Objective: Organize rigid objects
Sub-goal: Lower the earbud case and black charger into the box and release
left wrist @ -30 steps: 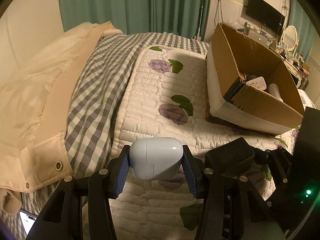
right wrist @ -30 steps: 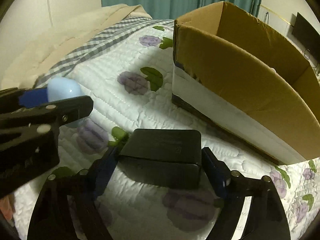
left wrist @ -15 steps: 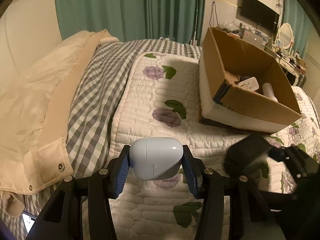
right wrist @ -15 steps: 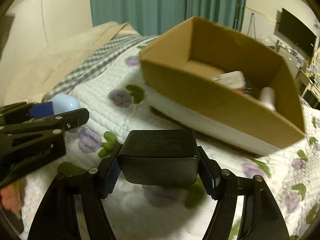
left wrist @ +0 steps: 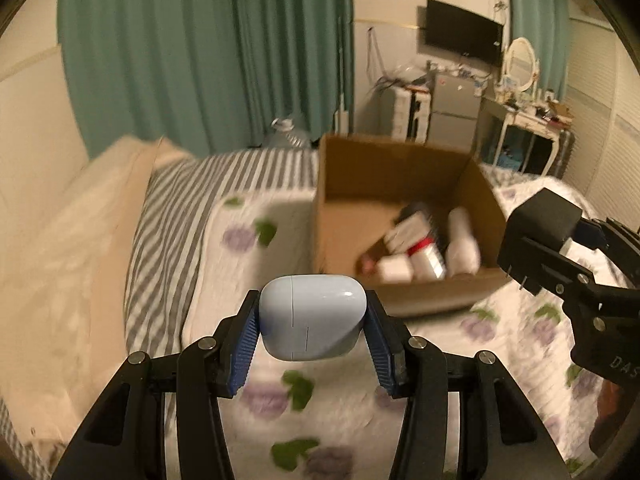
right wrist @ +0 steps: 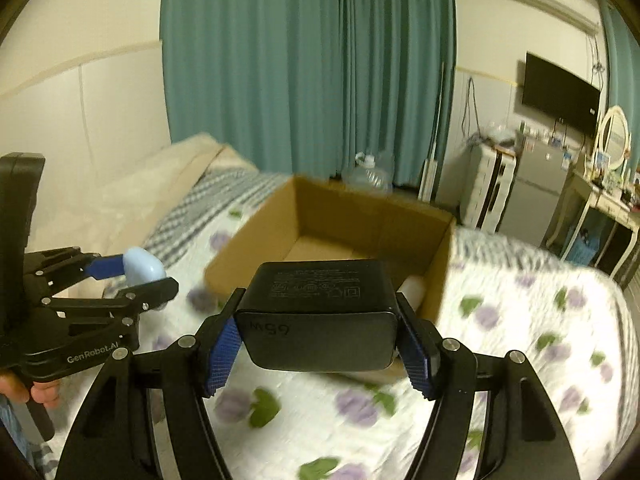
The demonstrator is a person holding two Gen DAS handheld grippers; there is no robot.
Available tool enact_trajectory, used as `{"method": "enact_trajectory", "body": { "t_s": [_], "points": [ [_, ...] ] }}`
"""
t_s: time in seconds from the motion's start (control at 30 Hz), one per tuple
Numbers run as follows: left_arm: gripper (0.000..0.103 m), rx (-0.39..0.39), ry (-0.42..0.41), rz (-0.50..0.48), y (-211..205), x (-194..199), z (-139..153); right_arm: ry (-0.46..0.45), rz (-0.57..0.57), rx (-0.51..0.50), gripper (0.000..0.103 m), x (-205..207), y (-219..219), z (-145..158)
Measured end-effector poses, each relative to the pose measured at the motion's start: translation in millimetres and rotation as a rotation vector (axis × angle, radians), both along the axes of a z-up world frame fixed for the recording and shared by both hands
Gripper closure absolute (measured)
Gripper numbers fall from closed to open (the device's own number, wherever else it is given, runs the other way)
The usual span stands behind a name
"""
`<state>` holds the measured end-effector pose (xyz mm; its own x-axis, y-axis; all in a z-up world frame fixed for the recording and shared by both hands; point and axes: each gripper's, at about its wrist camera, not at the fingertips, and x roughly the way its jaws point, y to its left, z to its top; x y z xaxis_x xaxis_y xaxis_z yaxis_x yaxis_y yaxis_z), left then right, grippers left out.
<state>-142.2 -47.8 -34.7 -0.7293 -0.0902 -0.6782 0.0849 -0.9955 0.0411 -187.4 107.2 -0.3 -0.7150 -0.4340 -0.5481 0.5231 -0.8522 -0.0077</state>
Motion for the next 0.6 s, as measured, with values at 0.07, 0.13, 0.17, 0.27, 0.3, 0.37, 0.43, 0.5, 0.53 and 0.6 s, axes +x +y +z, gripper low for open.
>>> {"method": "enact_trajectory", "body": {
  "t_s": [0.07,0.13,0.17,0.27,0.3,0.37,0.43,0.5,0.53,0.6],
  "points": [
    [0.052,-0.028,0.017,-0.01,8.8,-16.0,11.6,0.027,0.012,-0.012,0.034,-12.8,6.3,14.8],
    [0.052,-0.042,0.027,-0.02,17.4,-32.9,18.8,0.048,0.016,-0.007,0.034,-22.9,8.6,23.3],
    [0.052,-0.032,0.029,-0.028,20.4,-42.6,20.8,0.063,0.015,-0.001,0.034,-32.1,10.1,27.6],
    [0.052,0.028,0.007,-0.048,27.4,-75.9,16.7,0.076,0.012,0.006,0.034,-56.6,16.2,32.9],
    [0.052,0.041,-0.01,-0.056,31.0,-90.1,10.5,0.075,0.007,0.005,0.034,-65.7,18.3,32.2],
    [0.052,0.032,-0.047,-0.061,38.4,-115.0,-4.4,0.063,-0.004,0.007,0.034,-86.1,21.8,25.6],
    [0.052,0.016,-0.079,-0.058,44.3,-133.7,-18.0,0.052,-0.015,0.006,0.035,-97.2,27.0,17.1],
    [0.052,-0.007,-0.115,-0.06,49.4,-150.0,-34.8,0.03,-0.025,-0.004,0.035,-107.8,32.6,5.5],
    [0.052,-0.014,-0.126,-0.06,49.2,-152.1,-40.4,0.009,-0.028,-0.007,0.035,-113.7,34.2,-2.4],
    [0.052,-0.027,-0.135,-0.056,51.2,-160.4,-51.0,-0.018,-0.029,-0.005,0.035,-121.1,35.1,-12.6]
  ]
}}
